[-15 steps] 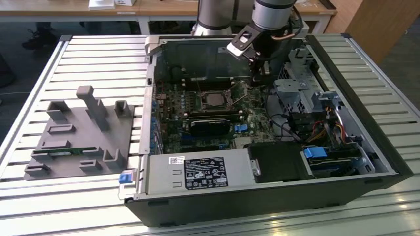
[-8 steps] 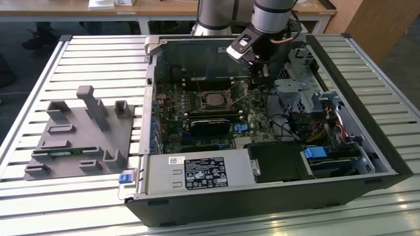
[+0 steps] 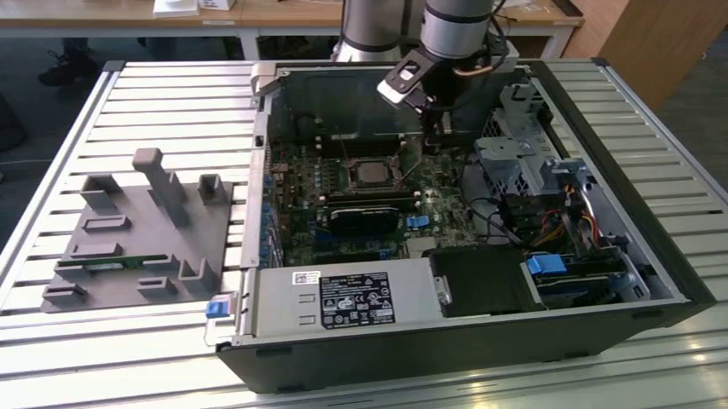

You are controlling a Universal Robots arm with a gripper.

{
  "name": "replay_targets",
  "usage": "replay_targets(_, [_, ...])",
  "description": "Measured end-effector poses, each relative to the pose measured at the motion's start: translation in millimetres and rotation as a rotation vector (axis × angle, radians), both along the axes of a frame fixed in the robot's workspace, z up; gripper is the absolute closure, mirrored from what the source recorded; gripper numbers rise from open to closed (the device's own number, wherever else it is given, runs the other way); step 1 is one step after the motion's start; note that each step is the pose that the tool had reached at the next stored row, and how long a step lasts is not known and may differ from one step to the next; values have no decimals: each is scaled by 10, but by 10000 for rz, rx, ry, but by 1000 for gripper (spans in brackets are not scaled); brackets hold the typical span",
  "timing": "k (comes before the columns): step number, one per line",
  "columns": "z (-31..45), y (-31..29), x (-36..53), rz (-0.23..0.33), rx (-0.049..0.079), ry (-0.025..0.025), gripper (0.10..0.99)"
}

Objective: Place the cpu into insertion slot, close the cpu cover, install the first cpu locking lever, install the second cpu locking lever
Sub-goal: 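Close the cpu cover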

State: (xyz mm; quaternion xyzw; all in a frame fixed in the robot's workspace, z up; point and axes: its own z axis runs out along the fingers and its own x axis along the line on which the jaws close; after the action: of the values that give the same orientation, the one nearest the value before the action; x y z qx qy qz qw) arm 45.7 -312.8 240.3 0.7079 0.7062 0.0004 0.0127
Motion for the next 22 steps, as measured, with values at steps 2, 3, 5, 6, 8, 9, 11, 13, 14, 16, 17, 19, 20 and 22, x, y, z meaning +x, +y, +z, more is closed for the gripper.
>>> replay_targets(2, [-1,0,-37,0,-1,0,980])
replay_targets(3, [-3,0,-57,1,0,-1,980])
replay_targets(5, [-6,0,-94,0,2,-1,980])
replay_targets(6, [-8,0,-113,0,2,-1,980])
replay_targets(8, [-11,0,-145,1,0,0,980])
replay_targets(9, [-13,0,-161,0,1,0,980])
replay_targets(11, [-17,0,-196,0,0,0,980])
replay_targets(13, [-24,0,-231,0,-1,0,980])
replay_targets(14, [-30,0,-249,1,0,0,980])
replay_targets(16, [-43,0,-283,0,0,0,980])
replay_targets(17, [-50,0,-298,0,0,0,980])
replay_targets(19, [-64,0,-325,0,0,0,980])
replay_targets(20, [-73,0,-341,1,0,-1,980])
replay_targets(22, [-86,0,-371,1,0,0,980])
